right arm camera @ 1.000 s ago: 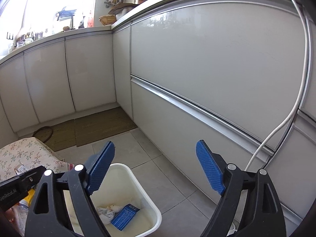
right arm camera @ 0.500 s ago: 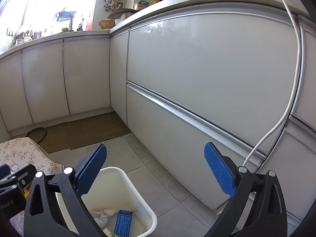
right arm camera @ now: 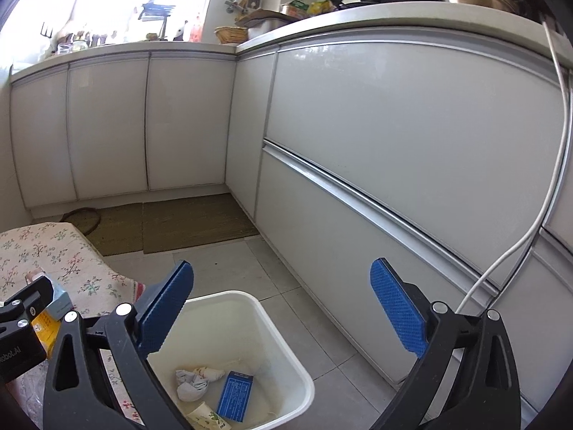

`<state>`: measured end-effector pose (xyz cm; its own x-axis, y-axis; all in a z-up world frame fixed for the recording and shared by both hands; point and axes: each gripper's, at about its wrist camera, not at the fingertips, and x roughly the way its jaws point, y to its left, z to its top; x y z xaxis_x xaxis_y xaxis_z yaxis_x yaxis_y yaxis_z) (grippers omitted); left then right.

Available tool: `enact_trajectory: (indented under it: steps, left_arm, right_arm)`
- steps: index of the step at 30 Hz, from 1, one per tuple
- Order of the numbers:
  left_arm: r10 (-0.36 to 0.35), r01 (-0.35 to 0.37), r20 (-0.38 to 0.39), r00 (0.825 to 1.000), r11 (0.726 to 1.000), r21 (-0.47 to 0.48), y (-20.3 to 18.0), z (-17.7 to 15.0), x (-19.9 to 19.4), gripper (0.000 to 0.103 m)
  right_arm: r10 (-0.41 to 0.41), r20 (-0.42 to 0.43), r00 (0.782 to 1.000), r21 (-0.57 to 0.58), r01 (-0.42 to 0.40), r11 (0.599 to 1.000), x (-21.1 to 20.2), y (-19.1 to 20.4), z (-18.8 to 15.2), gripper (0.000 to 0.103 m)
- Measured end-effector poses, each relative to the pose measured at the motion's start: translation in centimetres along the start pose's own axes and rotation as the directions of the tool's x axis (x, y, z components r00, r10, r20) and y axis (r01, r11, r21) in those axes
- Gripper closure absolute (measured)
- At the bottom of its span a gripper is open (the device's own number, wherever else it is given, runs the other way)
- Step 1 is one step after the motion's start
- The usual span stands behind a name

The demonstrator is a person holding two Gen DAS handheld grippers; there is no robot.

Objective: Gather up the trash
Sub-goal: 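Move both tools back toward the red noodle cup on the table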

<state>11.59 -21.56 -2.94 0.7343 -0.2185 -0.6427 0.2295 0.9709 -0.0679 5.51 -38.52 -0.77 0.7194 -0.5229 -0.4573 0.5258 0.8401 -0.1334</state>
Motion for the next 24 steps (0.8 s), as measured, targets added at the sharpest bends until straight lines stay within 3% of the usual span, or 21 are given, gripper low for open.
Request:
enact_trajectory:
  steps: [24]
  left_arm:
    - [0.173,-0.177,-0.038,0.984,0.974,-0.141,12.4,-1.2,-1.3,0.007]
  right_arm:
    - [0.155,0.004,0.988,-0.16,-0.152,0.975,-2.7,12.6,0.2,0.007]
